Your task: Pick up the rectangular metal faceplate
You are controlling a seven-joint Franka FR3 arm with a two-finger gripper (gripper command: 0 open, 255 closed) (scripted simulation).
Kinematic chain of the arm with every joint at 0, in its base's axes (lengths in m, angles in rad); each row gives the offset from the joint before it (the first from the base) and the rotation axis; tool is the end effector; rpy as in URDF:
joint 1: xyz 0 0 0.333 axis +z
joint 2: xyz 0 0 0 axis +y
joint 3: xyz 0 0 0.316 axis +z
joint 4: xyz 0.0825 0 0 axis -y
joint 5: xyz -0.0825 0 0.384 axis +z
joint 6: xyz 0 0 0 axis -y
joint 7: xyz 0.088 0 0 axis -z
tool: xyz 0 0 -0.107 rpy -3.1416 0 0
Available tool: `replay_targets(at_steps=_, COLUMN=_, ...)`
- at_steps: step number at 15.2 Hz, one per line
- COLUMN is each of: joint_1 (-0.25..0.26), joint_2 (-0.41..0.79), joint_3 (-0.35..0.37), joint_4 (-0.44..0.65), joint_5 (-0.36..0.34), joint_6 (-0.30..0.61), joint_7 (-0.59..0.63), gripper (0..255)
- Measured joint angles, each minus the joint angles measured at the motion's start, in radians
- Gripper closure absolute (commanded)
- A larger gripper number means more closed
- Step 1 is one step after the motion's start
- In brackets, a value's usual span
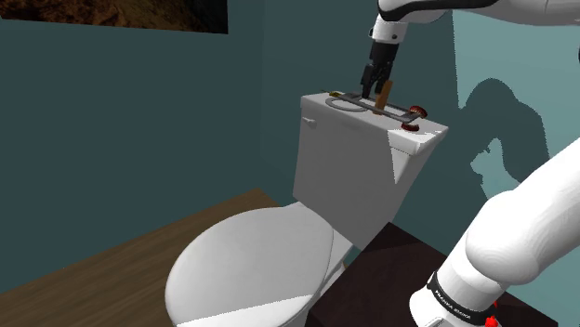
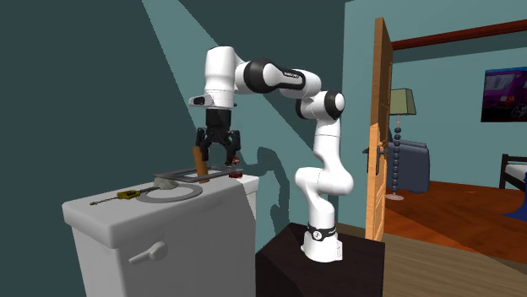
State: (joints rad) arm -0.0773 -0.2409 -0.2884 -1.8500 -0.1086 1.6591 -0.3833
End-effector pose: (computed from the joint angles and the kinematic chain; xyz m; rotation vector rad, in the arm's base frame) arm 0.4462 -0.1991 0.6194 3.0886 0.0487 0.0358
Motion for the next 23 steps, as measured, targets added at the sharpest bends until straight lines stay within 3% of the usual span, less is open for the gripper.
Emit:
replay_targets(at_steps=6, joint_1=-0.003, joint_2=-0.005, joint_3=-0.004, joint_4=-0.08, joint_5=-0.004, joint_6=0.076, joint_7=0.001, gripper=0)
replay_targets(at_steps=7, joint_1=-0.003, joint_2=-0.006, joint_3=-0.004, joint_4=-0.085, joint_5=-0.004, joint_6=0.08, joint_7=0.001, gripper=255)
replay_targets(at_steps=17, joint_1=-0.003, joint_2=-0.008, joint_3=-0.005, joint_4=-0.091, joint_5=-0.005, joint_6=0.085, joint_7=0.001, gripper=255)
replay_targets(at_steps=23, joint_1=-0.002, joint_2=-0.001, joint_3=-0.004, joint_4=-0.019, joint_5=-0.002, joint_6=0.019, joint_7=-0.006, gripper=255)
